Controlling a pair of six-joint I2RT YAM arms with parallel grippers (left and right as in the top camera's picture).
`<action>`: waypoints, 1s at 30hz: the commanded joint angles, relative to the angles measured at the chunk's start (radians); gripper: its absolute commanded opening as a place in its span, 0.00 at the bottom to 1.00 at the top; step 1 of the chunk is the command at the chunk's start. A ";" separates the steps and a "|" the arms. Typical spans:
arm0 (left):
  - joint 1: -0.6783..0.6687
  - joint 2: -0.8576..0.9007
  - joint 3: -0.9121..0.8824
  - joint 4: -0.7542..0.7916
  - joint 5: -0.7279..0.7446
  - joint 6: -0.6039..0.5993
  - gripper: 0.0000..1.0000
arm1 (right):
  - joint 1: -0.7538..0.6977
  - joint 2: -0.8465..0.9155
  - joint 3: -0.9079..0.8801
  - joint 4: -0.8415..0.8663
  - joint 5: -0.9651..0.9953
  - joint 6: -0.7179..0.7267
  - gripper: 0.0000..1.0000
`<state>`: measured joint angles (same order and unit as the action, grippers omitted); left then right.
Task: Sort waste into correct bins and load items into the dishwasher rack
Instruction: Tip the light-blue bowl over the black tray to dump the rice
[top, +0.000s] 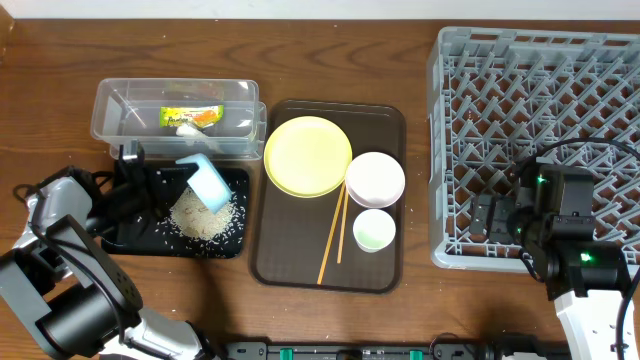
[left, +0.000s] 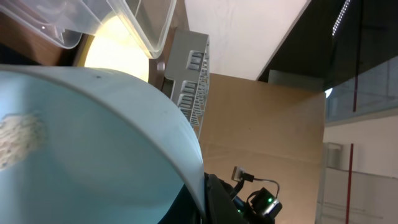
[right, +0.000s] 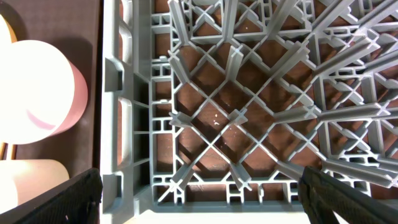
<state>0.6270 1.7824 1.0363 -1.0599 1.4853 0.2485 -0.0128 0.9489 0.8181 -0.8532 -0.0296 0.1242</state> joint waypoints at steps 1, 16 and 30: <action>0.006 0.005 -0.005 -0.021 0.065 0.039 0.06 | -0.006 0.000 0.019 -0.004 0.003 -0.010 0.99; 0.024 0.002 -0.004 -0.058 0.063 0.126 0.06 | -0.006 0.000 0.019 -0.003 0.003 -0.010 0.99; -0.016 -0.066 -0.004 -0.130 0.015 0.193 0.06 | -0.006 0.000 0.019 0.000 0.003 -0.010 0.99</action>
<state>0.6323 1.7729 1.0363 -1.1770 1.5230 0.3836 -0.0128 0.9489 0.8181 -0.8524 -0.0296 0.1242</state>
